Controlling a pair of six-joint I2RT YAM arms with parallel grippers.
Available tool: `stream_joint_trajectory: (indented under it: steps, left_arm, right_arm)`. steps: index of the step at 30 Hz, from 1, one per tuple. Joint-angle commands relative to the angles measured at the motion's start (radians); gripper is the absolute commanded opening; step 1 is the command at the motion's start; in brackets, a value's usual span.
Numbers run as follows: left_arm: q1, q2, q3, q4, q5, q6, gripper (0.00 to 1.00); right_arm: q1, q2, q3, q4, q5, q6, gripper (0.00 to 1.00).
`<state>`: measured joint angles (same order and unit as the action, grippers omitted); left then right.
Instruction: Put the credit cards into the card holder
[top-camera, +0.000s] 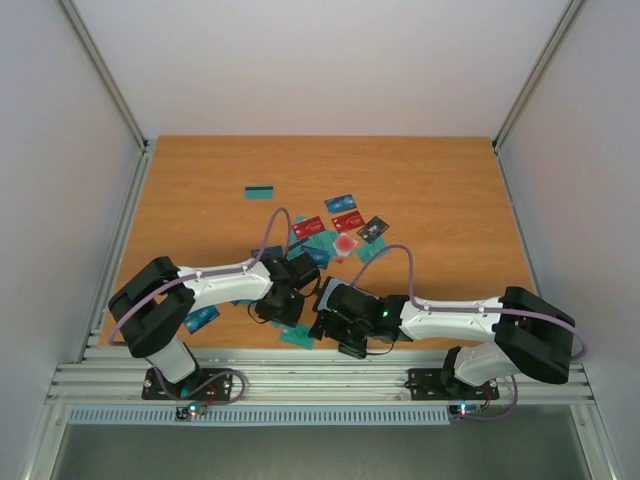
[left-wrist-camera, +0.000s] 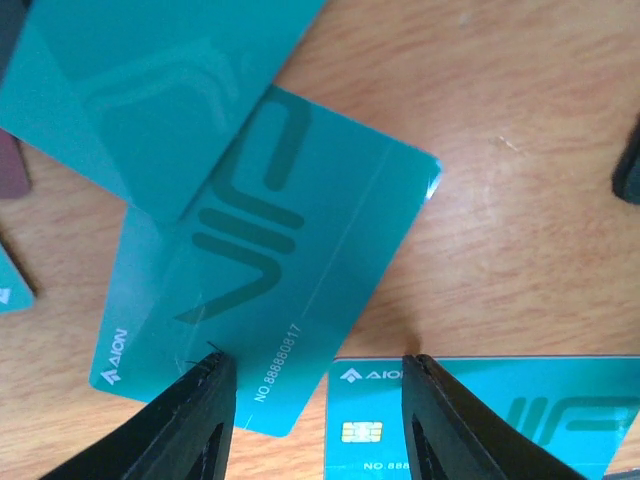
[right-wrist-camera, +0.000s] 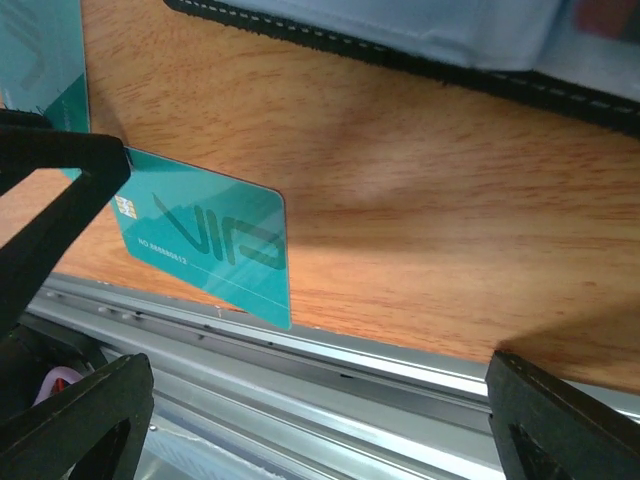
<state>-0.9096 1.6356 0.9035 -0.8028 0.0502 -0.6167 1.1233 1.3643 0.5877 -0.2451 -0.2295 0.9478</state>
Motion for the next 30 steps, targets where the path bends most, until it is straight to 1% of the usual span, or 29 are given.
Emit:
stream_joint_trajectory:
  steps: [1,4,6,10,15,19,21,24,30]
  left_arm:
    - [-0.039,0.029,-0.018,-0.028,0.061,-0.019,0.47]
    - [-0.051,0.021,-0.022,-0.026,0.064,-0.032,0.47]
    - [-0.057,0.019,-0.017,-0.033,0.065,-0.037,0.47]
    - [-0.067,0.009,-0.012,-0.039,0.065,-0.046,0.47]
    - [-0.075,0.006,-0.014,-0.031,0.074,-0.051,0.47]
    - [-0.080,-0.002,-0.022,-0.014,0.090,-0.056,0.47]
    - [-0.081,-0.007,-0.028,-0.001,0.103,-0.060,0.46]
    - [-0.081,-0.011,-0.033,0.018,0.125,-0.069,0.46]
    - [-0.081,-0.008,-0.019,0.011,0.126,-0.067,0.46]
  right_arm:
    - [0.014,0.029,0.009,0.033,-0.006,0.037,0.92]
    - [0.016,0.043,-0.009,0.089,-0.017,0.049,0.90]
    - [0.019,0.052,-0.005,0.097,-0.025,0.057,0.88]
    - [0.038,0.070,0.028,0.052,-0.024,0.060,0.87]
    - [0.062,0.105,0.072,0.011,-0.029,0.068,0.82]
    - [0.072,0.094,0.086,-0.026,0.002,0.056,0.79]
    - [0.072,0.088,0.046,0.037,0.015,0.064,0.77]
    - [0.072,0.088,-0.036,0.215,0.021,0.094,0.72]
    - [0.072,0.073,-0.059,0.233,0.043,0.109,0.71]
